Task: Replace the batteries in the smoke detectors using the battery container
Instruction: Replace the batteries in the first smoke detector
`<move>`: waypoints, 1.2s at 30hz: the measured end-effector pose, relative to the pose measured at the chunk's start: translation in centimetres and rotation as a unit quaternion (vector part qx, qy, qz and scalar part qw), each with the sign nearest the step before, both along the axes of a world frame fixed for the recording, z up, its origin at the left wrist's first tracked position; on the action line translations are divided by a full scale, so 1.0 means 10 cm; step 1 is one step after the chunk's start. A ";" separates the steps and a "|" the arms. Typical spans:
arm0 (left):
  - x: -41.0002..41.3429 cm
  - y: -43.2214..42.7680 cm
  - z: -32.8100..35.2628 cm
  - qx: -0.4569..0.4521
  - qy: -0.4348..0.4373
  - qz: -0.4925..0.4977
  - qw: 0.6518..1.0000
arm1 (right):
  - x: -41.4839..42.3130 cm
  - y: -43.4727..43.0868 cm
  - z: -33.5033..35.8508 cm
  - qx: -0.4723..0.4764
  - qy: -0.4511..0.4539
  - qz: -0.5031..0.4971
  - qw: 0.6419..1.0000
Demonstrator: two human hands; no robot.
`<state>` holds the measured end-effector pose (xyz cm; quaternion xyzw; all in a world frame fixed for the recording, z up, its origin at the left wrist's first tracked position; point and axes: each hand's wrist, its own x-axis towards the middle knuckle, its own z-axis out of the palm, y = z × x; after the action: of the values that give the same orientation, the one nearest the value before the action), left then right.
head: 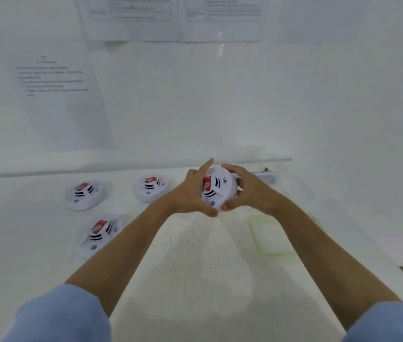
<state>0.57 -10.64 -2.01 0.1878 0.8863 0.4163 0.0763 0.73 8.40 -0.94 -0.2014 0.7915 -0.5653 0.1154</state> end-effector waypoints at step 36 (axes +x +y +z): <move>-0.38 1.43 -0.19 0.243 0.132 0.120 0.953 | -0.63 1.18 -0.04 -0.177 -0.117 -0.011 0.977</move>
<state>-3.23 3.69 -3.93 0.1464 0.7766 0.5965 -0.1403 -5.52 20.25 -1.29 -0.1420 0.6624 -0.7172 0.1633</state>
